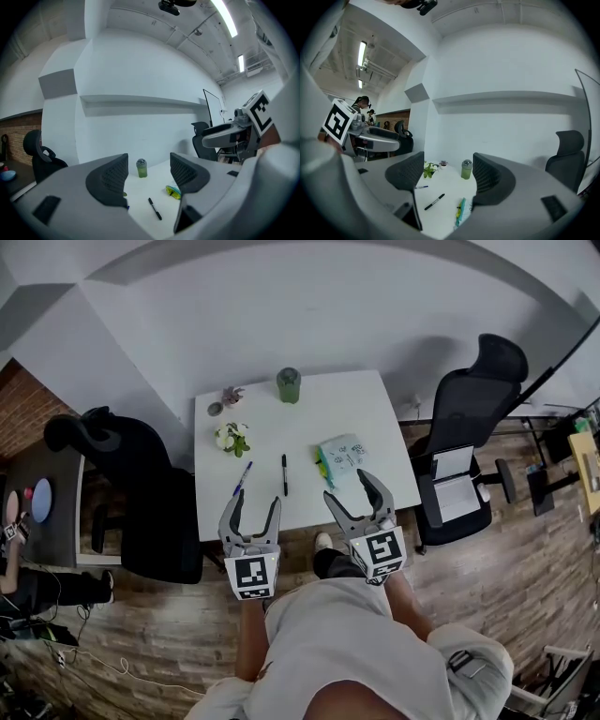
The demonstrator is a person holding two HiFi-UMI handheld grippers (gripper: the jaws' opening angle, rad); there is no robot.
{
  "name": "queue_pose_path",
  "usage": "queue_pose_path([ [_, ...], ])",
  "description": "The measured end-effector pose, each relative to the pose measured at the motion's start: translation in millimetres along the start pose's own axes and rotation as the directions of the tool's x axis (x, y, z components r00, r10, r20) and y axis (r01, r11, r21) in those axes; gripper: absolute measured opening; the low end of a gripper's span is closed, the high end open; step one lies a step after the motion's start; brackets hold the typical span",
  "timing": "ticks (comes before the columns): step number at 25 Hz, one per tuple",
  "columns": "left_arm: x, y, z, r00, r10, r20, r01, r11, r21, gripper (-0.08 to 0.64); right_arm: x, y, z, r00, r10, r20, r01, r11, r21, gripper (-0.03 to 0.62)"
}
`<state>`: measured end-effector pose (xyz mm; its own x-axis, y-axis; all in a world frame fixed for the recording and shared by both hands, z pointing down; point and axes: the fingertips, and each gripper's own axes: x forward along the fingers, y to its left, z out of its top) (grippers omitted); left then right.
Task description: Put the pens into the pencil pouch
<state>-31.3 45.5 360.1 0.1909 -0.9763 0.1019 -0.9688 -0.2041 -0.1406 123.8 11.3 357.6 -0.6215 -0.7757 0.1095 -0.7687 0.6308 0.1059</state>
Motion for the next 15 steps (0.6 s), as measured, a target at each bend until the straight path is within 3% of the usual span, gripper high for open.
queue_pose_path([
  [15, 90, 23, 5, 0.995, 0.086, -0.042, -0.086, 0.996, 0.001, 0.27, 85, -63, -5, 0.996, 0.088, -0.01, -0.088, 0.996, 0.02, 0.318],
])
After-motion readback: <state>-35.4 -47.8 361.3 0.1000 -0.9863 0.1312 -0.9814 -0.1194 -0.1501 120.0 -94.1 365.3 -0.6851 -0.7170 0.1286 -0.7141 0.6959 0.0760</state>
